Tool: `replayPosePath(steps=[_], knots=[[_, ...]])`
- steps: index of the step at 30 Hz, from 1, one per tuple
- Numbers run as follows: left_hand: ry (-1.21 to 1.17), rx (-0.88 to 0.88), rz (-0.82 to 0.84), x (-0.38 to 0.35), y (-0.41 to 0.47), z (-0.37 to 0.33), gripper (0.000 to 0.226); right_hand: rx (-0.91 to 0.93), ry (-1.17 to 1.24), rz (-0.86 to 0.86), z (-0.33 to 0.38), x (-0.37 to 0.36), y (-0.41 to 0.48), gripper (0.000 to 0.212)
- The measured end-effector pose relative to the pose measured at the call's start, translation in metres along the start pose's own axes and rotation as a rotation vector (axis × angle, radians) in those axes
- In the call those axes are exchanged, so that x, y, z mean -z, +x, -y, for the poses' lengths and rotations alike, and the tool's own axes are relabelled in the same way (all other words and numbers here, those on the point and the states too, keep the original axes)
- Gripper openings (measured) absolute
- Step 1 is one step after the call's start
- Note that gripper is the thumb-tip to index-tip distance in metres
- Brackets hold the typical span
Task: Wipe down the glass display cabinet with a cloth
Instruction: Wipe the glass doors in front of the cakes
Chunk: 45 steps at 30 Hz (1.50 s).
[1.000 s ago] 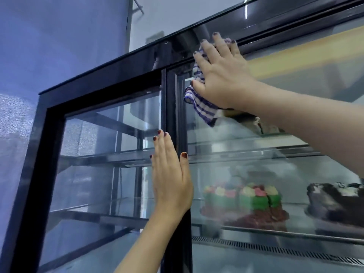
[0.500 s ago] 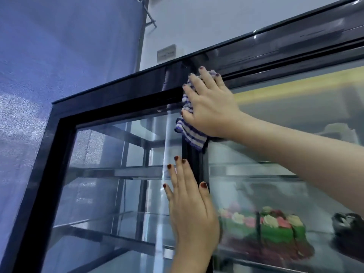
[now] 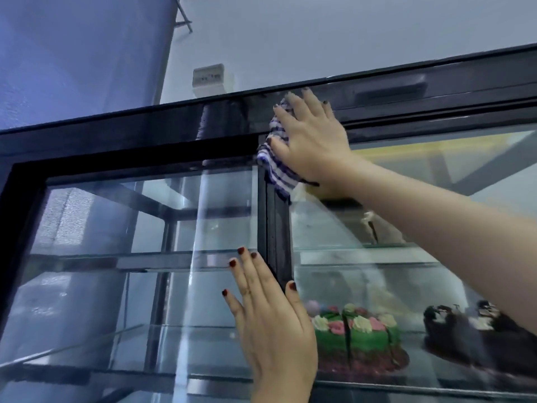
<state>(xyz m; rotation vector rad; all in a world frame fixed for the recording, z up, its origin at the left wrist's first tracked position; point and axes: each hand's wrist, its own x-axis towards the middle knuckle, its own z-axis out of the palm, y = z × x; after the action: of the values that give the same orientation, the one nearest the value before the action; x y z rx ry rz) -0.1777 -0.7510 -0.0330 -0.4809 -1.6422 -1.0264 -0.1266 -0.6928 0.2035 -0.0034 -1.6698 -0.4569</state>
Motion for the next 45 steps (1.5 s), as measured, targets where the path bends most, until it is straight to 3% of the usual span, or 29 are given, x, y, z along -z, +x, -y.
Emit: replayPosePath(steps=[5, 10, 12, 18, 22, 24, 28, 32, 34, 37, 39, 43, 45], knots=[[0.022, -0.207, 0.014, 0.007, 0.011, -0.005, 0.058, -0.351, -0.059, -0.102, -0.034, 0.009, 0.009, 0.056], [0.014, -0.245, 0.028, 0.009, 0.019, -0.011, 0.059, -0.031, -0.126, -0.035, -0.016, 0.005, -0.005, 0.053], [0.02, -0.25, 0.014, 0.008, 0.02, -0.015, 0.06, -0.036, -0.121, -0.042, -0.042, 0.015, -0.008, 0.048], [-0.032, -0.31, 0.057, 0.007, 0.045, -0.042, 0.062, -0.518, -0.058, -0.215, -0.146, 0.05, -0.031, 0.044], [0.094, -0.242, 0.026, -0.003, 0.048, -0.046, 0.066, -0.639, -0.129, -0.173, -0.135, 0.046, -0.025, 0.046], [0.108, -0.254, 0.008, -0.004, 0.048, -0.046, 0.066, -0.572, -0.101, -0.165, -0.104, 0.037, -0.018, 0.05], [0.043, -0.245, 0.01, -0.002, 0.047, -0.048, 0.063, -0.218, -0.08, -0.02, -0.05, 0.016, -0.012, 0.072], [0.085, -0.252, 0.026, 0.002, 0.045, -0.05, 0.065, -0.186, -0.063, -0.033, -0.111, 0.04, -0.022, 0.06], [0.104, -0.255, 0.032, 0.003, 0.044, -0.051, 0.066, -0.293, -0.086, -0.096, -0.168, 0.059, -0.041, 0.052], [0.13, -0.269, 0.024, 0.002, 0.044, -0.049, 0.069, -0.606, -0.091, -0.19, -0.253, 0.086, -0.081, 0.048], [0.136, -0.27, 0.02, 0.001, 0.043, -0.047, 0.071, -0.747, -0.095, -0.18, -0.285, 0.096, -0.103, 0.048], [0.166, -0.283, 0.01, 0.0, 0.044, -0.046, 0.073, -0.807, -0.119, -0.204, -0.276, 0.092, -0.096, 0.049], [0.179, -0.282, 0.009, 0.0, 0.043, -0.046, 0.072, -0.716, -0.124, -0.21, -0.243, 0.081, -0.083, 0.05]])
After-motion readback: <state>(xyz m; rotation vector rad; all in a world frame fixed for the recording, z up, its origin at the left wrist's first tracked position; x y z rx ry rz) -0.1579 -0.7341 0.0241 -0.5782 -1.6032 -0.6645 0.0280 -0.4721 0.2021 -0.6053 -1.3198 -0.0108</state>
